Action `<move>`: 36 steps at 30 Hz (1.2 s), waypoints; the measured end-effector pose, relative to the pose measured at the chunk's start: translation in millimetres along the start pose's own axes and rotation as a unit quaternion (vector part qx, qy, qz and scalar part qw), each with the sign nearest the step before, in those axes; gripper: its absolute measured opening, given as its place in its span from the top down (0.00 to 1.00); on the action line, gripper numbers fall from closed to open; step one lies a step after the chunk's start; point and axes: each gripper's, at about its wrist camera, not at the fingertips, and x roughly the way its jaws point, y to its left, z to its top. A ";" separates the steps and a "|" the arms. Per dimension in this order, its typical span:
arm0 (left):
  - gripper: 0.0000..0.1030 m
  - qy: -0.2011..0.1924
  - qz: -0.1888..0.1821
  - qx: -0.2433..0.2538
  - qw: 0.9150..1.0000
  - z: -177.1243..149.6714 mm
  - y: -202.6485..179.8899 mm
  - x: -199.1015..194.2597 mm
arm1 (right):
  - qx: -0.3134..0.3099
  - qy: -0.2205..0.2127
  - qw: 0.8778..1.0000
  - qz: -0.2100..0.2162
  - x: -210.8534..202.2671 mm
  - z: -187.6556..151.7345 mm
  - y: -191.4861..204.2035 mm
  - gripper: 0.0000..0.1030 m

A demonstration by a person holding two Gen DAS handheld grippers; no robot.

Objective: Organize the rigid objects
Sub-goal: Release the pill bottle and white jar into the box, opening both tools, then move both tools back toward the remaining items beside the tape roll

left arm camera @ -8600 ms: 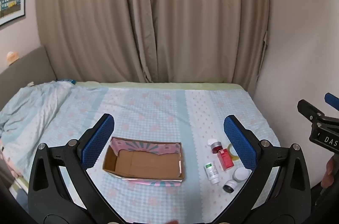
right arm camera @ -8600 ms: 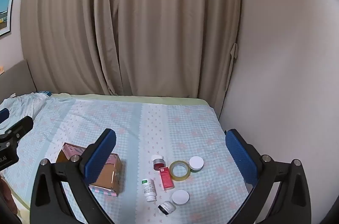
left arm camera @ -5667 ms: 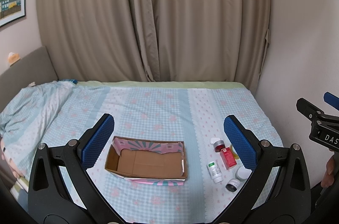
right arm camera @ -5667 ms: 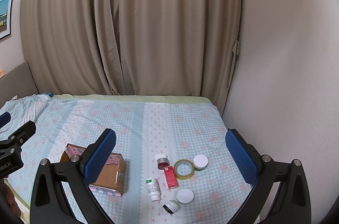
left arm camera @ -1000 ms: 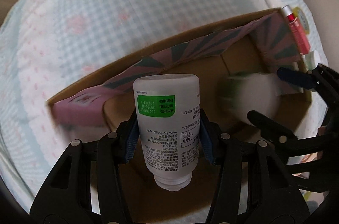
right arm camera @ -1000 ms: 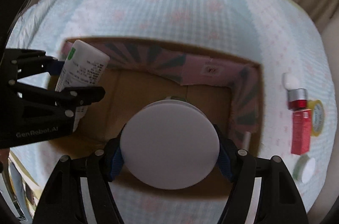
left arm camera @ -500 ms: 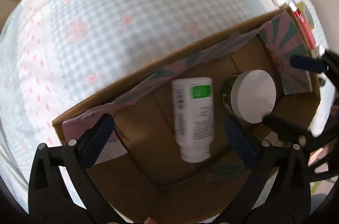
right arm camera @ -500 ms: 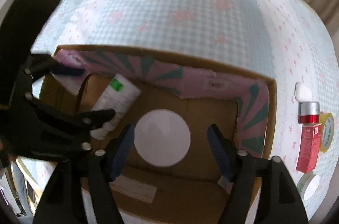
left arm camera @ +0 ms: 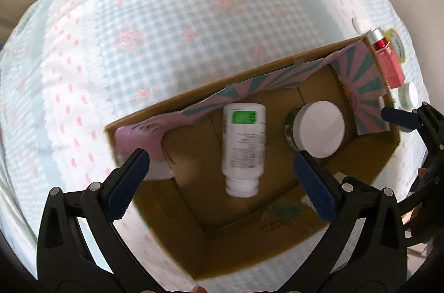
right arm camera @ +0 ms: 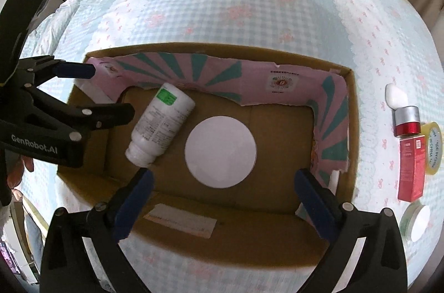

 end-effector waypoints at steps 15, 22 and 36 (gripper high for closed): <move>0.00 -0.094 0.029 -0.051 0.994 -73.5 -21.0 -144.6 | 0.010 -0.059 0.998 -0.028 -132.3 -39.1 20.1 0.02; 0.00 -0.132 0.037 -0.078 0.988 -96.6 -50.2 -200.0 | 0.061 -0.084 0.994 -0.046 -200.3 -69.7 4.3 0.02; 0.00 -0.182 0.036 -0.118 0.976 -76.5 -186.1 -232.4 | 0.154 -0.110 0.977 -0.093 -279.2 -121.9 -134.5 0.02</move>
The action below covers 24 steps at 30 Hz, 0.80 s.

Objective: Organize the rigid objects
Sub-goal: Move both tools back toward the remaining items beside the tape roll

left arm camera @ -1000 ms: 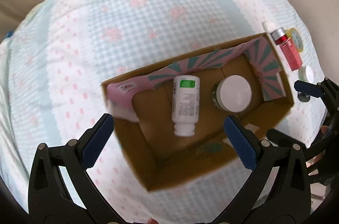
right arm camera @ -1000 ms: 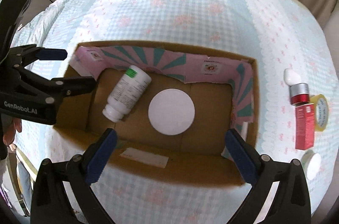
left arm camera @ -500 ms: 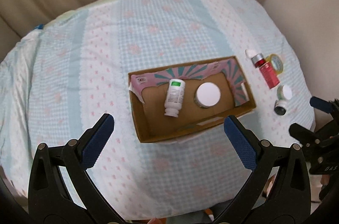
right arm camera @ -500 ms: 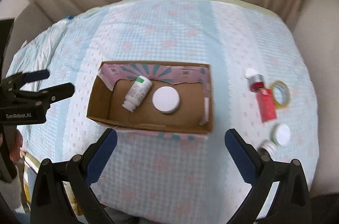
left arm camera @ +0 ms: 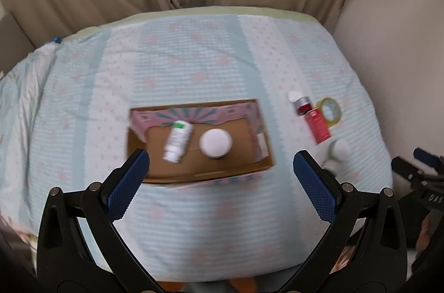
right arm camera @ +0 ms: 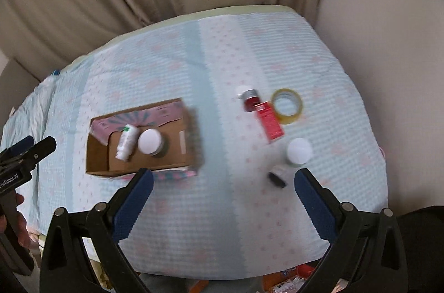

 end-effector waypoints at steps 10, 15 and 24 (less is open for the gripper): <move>0.00 0.036 -0.017 -0.003 0.999 13.6 -122.0 54.6 | -0.049 0.017 0.998 -0.025 29.6 12.9 -99.0 0.02; 0.00 0.067 -0.029 0.015 0.997 21.9 -157.4 89.6 | -0.024 0.039 0.999 -0.008 52.8 14.2 -125.4 0.02; 0.00 0.145 -0.067 0.043 0.986 37.8 -208.8 193.2 | -0.004 0.074 0.997 -0.017 117.1 12.8 -138.8 0.02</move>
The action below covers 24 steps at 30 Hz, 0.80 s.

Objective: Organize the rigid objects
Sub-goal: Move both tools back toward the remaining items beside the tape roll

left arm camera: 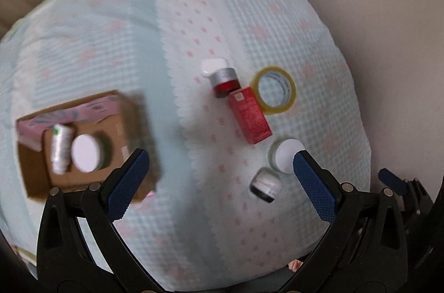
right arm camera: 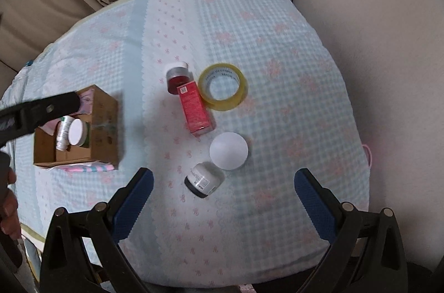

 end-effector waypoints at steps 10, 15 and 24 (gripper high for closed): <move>0.02 0.114 -0.011 0.025 0.993 30.5 -41.2 135.7 | 0.028 0.032 0.999 -0.018 88.7 1.7 -15.4 0.02; 0.07 0.152 -0.009 0.002 0.988 30.8 -43.0 185.3 | 0.037 0.041 0.998 -0.027 128.7 -3.3 -17.5 0.02; 0.29 0.166 0.004 -0.029 0.986 41.6 -44.5 229.6 | 0.034 0.042 0.998 -0.028 174.9 1.3 -23.2 0.02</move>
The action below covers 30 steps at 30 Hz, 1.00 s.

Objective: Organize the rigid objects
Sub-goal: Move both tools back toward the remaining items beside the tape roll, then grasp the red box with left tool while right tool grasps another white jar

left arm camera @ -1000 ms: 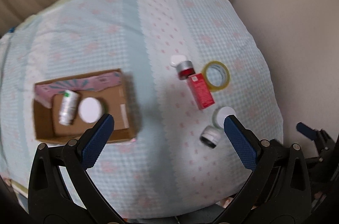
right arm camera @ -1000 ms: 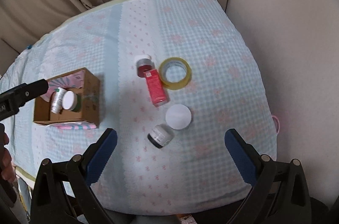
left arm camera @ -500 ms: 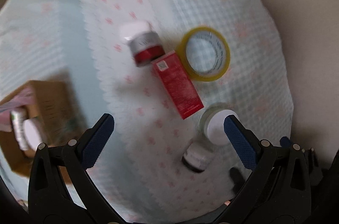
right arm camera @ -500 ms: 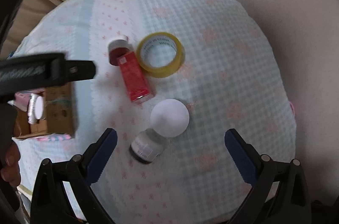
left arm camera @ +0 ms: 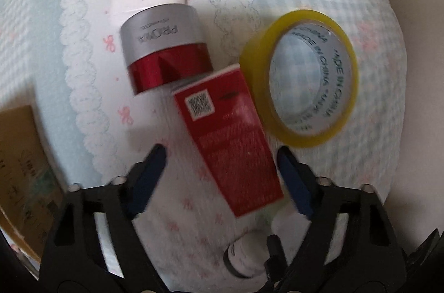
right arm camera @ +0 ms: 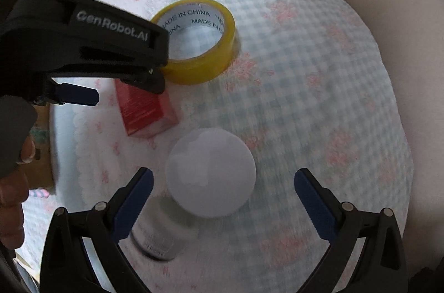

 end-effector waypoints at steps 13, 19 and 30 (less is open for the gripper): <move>0.52 -0.002 0.018 0.020 1.000 3.9 -17.4 21.9 | -0.007 0.035 0.999 0.008 35.4 11.2 2.2 0.26; 0.57 -0.005 0.008 0.023 1.000 1.1 -6.7 12.1 | -0.014 0.042 0.999 0.012 35.2 10.6 6.5 0.33; 0.63 -0.033 0.004 0.015 0.999 -31.6 35.8 -27.2 | 0.003 0.029 0.999 0.033 7.1 -3.1 -0.4 0.33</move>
